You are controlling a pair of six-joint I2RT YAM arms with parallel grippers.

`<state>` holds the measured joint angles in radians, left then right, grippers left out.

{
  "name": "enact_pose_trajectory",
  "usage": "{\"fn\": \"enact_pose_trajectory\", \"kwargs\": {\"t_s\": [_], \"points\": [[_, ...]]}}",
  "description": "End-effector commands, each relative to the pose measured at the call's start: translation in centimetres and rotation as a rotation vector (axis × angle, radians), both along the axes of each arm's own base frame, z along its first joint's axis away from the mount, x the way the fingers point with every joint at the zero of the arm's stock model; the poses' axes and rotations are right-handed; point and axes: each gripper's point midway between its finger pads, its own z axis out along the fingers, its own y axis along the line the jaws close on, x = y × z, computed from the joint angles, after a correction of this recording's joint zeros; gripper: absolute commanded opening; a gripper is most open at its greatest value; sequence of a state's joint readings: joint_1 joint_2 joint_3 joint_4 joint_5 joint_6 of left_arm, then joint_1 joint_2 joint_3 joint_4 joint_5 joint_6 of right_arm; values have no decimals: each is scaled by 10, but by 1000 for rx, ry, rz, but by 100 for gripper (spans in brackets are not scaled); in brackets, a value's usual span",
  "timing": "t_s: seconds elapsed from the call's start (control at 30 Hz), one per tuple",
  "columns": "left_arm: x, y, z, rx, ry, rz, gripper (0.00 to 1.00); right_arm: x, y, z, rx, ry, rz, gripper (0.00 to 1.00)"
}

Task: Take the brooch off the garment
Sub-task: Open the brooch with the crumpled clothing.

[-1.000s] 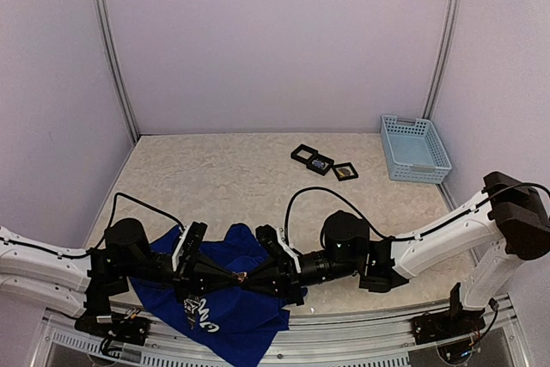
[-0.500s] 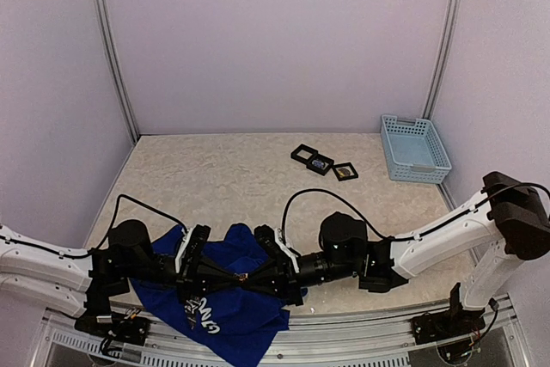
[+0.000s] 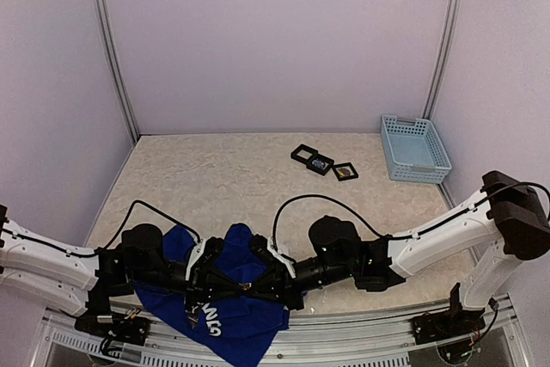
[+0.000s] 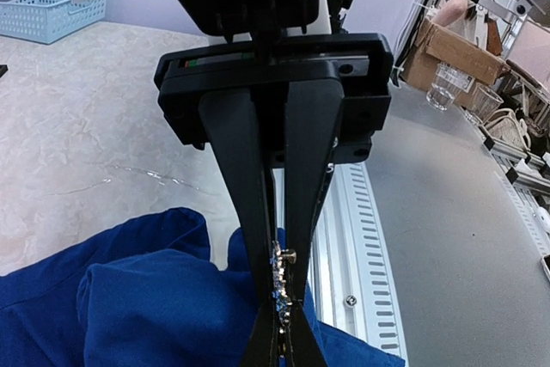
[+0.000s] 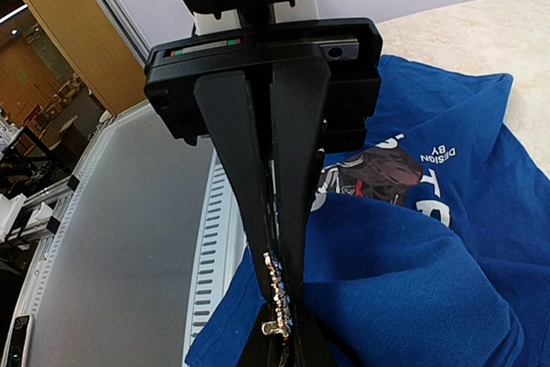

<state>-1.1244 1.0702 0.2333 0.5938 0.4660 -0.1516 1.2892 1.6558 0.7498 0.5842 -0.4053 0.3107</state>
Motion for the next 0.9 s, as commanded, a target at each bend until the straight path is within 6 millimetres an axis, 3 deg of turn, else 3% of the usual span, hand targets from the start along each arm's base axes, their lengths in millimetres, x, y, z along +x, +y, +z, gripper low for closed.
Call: {"fn": "enact_pose_trajectory", "kwargs": {"t_s": [0.0,0.47,0.67,0.87], "points": [[-19,-21,23,-41,-2,-124,0,13,16,18,30,-84,-51,0],[-7,-25,12,10,24,-72,0,13,12,19,2,-157,-30,1],[17,-17,11,12,55,34,0,-1,7,32,52,-180,40,18],[40,-8,7,21,86,135,0,-15,-10,56,133,-235,96,42]]}}
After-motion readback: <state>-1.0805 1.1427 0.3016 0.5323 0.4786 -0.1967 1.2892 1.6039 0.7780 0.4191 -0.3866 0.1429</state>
